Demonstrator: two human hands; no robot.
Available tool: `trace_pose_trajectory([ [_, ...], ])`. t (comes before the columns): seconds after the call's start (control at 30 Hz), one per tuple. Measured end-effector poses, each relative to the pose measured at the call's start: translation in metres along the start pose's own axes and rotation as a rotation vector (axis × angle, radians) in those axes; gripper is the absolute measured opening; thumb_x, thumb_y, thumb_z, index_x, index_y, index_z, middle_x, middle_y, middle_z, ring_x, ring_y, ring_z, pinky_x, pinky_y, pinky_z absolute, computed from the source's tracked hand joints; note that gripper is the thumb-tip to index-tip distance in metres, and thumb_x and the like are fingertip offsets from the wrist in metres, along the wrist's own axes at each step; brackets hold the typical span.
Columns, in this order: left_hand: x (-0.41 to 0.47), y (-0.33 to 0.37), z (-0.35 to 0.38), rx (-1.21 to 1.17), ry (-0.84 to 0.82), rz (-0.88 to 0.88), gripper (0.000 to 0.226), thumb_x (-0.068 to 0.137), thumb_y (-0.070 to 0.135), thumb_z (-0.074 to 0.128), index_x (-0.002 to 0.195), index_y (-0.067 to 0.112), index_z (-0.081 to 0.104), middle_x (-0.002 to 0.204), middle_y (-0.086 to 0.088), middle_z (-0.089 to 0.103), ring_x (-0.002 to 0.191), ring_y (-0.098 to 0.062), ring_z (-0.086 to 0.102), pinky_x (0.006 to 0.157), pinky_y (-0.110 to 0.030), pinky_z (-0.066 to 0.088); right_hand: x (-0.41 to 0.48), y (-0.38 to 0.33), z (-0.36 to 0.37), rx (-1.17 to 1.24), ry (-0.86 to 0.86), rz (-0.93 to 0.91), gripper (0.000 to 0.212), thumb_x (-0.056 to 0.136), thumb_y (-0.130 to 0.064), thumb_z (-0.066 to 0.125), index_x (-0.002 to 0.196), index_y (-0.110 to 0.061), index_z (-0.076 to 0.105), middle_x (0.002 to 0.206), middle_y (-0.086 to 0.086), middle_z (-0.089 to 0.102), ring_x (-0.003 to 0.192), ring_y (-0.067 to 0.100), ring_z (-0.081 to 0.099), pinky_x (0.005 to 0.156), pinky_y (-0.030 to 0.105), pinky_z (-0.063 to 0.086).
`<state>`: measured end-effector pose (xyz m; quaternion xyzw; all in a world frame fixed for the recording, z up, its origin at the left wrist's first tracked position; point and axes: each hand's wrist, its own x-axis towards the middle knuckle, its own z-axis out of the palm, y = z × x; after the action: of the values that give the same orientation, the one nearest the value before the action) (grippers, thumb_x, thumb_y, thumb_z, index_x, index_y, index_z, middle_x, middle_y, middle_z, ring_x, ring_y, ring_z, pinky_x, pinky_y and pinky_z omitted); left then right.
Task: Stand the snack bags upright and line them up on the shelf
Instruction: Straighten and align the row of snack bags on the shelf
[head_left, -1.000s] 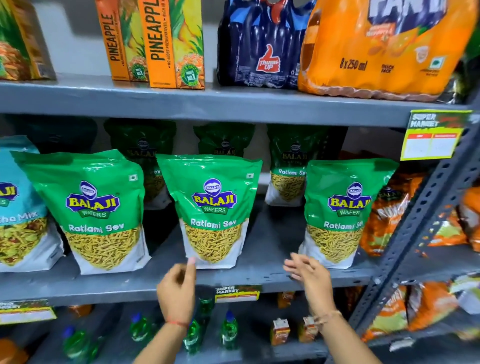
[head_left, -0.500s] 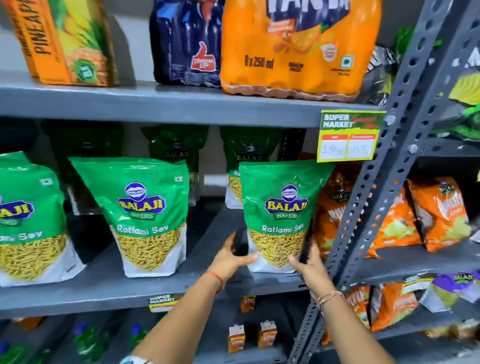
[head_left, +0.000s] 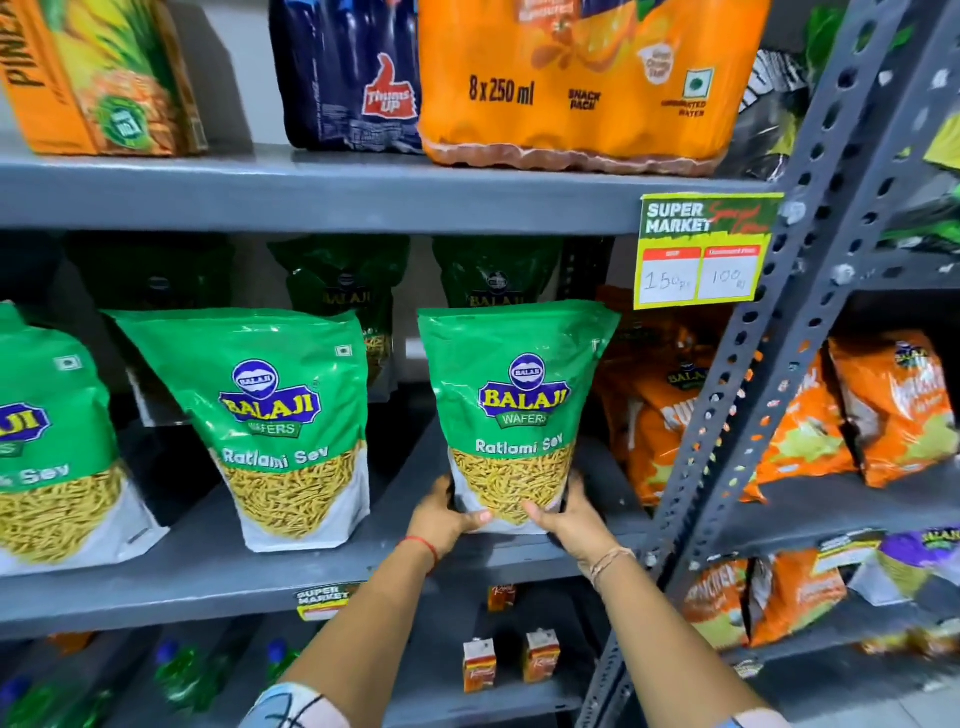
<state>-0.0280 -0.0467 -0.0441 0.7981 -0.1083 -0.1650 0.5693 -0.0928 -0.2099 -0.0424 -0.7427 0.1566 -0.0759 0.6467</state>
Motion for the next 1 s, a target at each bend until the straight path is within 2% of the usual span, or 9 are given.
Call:
trace_pose_trajectory([
  [0.27, -0.005, 0.007, -0.015, 0.028, -0.052, 0.010, 0.070, 0.074, 0.016, 0.071, 0.134, 0.006, 0.036, 0.141, -0.013, 0.046, 0.127, -0.028, 0.044, 0.109, -0.041, 0.035, -0.008, -0.014, 0.003, -0.018, -0.025, -0.017, 0.092, 0.074, -0.003, 0.070, 0.142, -0.013, 0.009, 0.138, 0.007, 0.038, 0.132, 0.023, 0.034, 0.106, 0.030, 0.029],
  [0.33, -0.006, 0.024, -0.024, -0.242, 0.030, 0.079, 0.056, 0.080, 0.005, 0.062, 0.131, 0.002, 0.040, 0.135, -0.013, 0.049, 0.119, -0.023, 0.048, 0.105, -0.035, 0.037, -0.009, -0.034, -0.003, 0.143, 0.052, -0.085, 0.094, 0.079, -0.004, 0.064, 0.145, -0.017, -0.001, 0.152, 0.005, 0.020, 0.140, 0.021, 0.020, 0.115, 0.037, 0.021],
  [0.4, -0.001, 0.047, -0.034, -0.601, 0.160, 0.123, 0.047, 0.087, -0.001, 0.050, 0.133, -0.002, 0.039, 0.133, -0.014, 0.050, 0.118, -0.023, 0.049, 0.104, -0.033, 0.036, -0.001, -0.064, -0.008, 0.450, 0.193, -0.180, 0.071, 0.087, -0.004, 0.053, 0.144, -0.015, 0.013, 0.151, 0.007, 0.025, 0.137, 0.019, 0.027, 0.111, 0.031, 0.026],
  [0.47, 0.005, 0.065, -0.041, -0.746, 0.185, 0.144, 0.041, 0.090, 0.003, 0.046, 0.130, -0.004, 0.043, 0.114, -0.010, 0.064, 0.101, -0.019, 0.059, 0.099, -0.030, 0.044, 0.015, -0.090, -0.013, 0.696, 0.287, -0.238, 0.051, 0.089, -0.008, 0.048, 0.138, -0.009, 0.033, 0.141, 0.010, 0.042, 0.124, 0.021, 0.043, 0.104, 0.031, 0.035],
  [0.6, 0.013, 0.080, -0.040, -0.744, 0.215, 0.054, 0.035, 0.089, 0.006, 0.049, 0.123, -0.005, 0.051, 0.059, 0.014, 0.070, 0.047, 0.005, 0.062, 0.058, -0.016, 0.051, 0.038, -0.119, -0.013, 0.773, 0.352, -0.233, 0.038, 0.086, -0.008, 0.054, 0.123, 0.003, 0.050, 0.086, 0.000, 0.071, 0.088, 0.023, 0.059, 0.088, 0.037, 0.048],
  [0.7, 0.013, 0.087, -0.041, -0.778, 0.241, 0.025, 0.035, 0.090, 0.006, 0.047, 0.124, -0.003, 0.050, 0.079, 0.000, 0.070, 0.051, -0.001, 0.061, 0.051, -0.012, 0.048, 0.043, -0.127, -0.012, 0.720, 0.408, -0.224, 0.025, 0.087, -0.008, 0.055, 0.107, 0.005, 0.060, 0.061, -0.011, 0.070, 0.074, 0.020, 0.059, 0.073, 0.032, 0.048],
  [0.83, 0.012, 0.090, -0.041, -0.814, 0.287, -0.008, 0.034, 0.090, 0.005, 0.047, 0.123, -0.004, 0.051, 0.120, -0.015, 0.056, 0.074, -0.014, 0.055, 0.067, -0.020, 0.044, 0.048, -0.130, -0.018, 0.663, 0.437, -0.216, 0.021, 0.089, -0.016, 0.052, 0.071, -0.015, 0.062, 0.057, -0.008, 0.069, 0.057, 0.013, 0.062, 0.061, 0.024, 0.049],
  [0.9, 0.013, 0.090, -0.041, -0.812, 0.342, -0.004, 0.033, 0.090, 0.005, 0.047, 0.121, -0.007, 0.052, 0.114, -0.016, 0.058, 0.070, -0.014, 0.053, 0.065, -0.021, 0.042, 0.051, -0.132, -0.022, 0.628, 0.447, -0.205, 0.023, 0.089, -0.019, 0.053, 0.068, -0.017, 0.061, 0.054, -0.010, 0.068, 0.053, 0.012, 0.061, 0.056, 0.021, 0.048],
  [1.0, 0.016, 0.091, -0.041, -0.799, 0.367, -0.005, 0.032, 0.089, 0.004, 0.049, 0.118, -0.008, 0.054, 0.076, -0.006, 0.067, 0.058, -0.009, 0.055, 0.067, -0.025, 0.044, 0.054, -0.130, -0.026, 0.599, 0.429, -0.198, 0.024, 0.091, -0.019, 0.050, 0.069, -0.018, 0.059, 0.043, -0.016, 0.066, 0.043, 0.002, 0.062, 0.050, 0.017, 0.048],
])
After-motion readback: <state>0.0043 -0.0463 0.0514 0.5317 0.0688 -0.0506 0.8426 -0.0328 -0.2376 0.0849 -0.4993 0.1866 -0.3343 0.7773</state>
